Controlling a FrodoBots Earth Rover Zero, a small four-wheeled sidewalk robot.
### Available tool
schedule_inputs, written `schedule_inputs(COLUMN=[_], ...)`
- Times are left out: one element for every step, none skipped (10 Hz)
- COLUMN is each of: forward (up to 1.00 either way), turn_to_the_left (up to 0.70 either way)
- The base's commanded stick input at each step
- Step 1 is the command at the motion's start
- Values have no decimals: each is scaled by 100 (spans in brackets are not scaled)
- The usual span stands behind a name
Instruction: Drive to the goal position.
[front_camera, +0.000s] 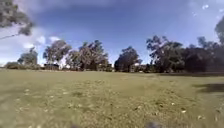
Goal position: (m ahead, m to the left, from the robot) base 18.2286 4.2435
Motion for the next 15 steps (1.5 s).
schedule_inputs(forward=[70, 70, 70, 70, 70, 70, 70, 70, 70, 70, 70, 70, 70, 70, 70], turn_to_the_left=[0, 0, 0, 0, 0, 0, 0, 0, 0, 0, 0, 0, 0, 0, 0])
